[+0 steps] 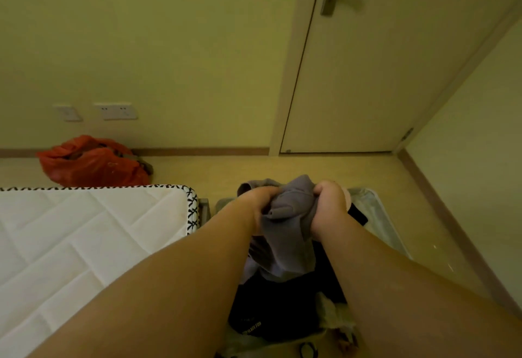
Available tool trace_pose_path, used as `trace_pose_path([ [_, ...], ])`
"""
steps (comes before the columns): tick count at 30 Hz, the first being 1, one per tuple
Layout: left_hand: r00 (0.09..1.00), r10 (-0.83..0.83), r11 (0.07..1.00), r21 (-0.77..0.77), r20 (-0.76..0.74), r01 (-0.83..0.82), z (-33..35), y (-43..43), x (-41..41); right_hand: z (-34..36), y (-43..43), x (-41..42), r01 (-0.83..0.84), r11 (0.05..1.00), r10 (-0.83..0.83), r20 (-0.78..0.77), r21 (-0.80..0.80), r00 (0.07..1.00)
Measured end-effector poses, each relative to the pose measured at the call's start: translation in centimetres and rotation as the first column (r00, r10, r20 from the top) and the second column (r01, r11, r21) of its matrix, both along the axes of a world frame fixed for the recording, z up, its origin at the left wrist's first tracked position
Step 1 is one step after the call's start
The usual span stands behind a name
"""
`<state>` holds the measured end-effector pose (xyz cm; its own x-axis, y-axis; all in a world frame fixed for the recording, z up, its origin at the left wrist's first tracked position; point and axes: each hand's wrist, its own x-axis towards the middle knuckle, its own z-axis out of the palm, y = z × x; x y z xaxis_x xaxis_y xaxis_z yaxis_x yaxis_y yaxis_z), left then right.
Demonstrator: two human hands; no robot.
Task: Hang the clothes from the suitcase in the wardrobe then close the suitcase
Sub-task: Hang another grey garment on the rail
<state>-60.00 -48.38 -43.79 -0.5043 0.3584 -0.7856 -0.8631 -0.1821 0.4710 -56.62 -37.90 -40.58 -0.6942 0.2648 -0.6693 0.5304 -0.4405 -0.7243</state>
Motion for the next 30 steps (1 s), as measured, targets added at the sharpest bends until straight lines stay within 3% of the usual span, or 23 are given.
trace_pose_path([
  [2, 0.997, -0.023, 0.995, -0.099, -0.072, 0.016, 1.6, -0.4, 0.4, 2.1, 0.0, 1.0, -0.055, 0.998, 0.055, -0.013, 0.038, 0.998],
  [4, 0.985, -0.061, 0.989, -0.146, -0.16, 0.037, 3.6, -1.1, 1.0, 4.0, -0.3, 1.7, -0.162, 0.947, 0.151, 0.063, 0.276, 0.987],
  [7, 0.943, -0.157, 0.963, -0.257, -0.295, 0.08, 6.8, -2.3, 2.1, 6.4, -0.4, 2.0, -0.342, 0.716, 0.309, 0.164, 0.608, 0.937],
  [10, 0.873, -0.222, 0.935, -0.35, -0.435, 0.063, 10.6, -3.7, 2.6, 9.8, -0.5, 2.4, -0.445, 0.605, 0.405, 0.226, 0.66, 0.886],
  [15, 0.75, -0.22, 0.964, -0.255, -0.624, 0.07, 18.5, -4.7, 3.3, 13.8, -0.6, 3.2, -0.489, 0.516, 0.509, 0.207, 0.703, 0.835],
  [17, 0.726, -0.195, 0.976, -0.202, -0.659, 0.079, 21.2, -4.4, 3.2, 15.0, -0.3, 3.8, -0.5, 0.525, 0.524, 0.202, 0.688, 0.828],
  [20, 0.717, -0.153, 0.988, -0.129, -0.68, 0.088, 24.3, -3.4, 3.3, 16.8, 0.4, 5.0, -0.461, 0.633, 0.501, 0.125, 0.622, 0.857],
  [23, 0.683, -0.224, 0.973, -0.116, -0.695, 0.2, 26.6, -2.2, 4.1, 17.8, 1.4, 5.5, -0.341, 0.707, 0.399, 0.048, 0.619, 0.916],
  [27, 0.599, -0.435, 0.9, -0.321, -0.672, 0.294, 28.8, -0.3, 5.9, 19.0, 2.5, 7.0, -0.235, 0.674, 0.341, -0.013, 0.701, 0.94],
  [30, 0.538, -0.661, 0.739, -0.579, -0.524, 0.344, 29.6, 1.0, 7.2, 21.0, 3.6, 8.8, -0.194, 0.732, 0.348, -0.113, 0.653, 0.931],
])
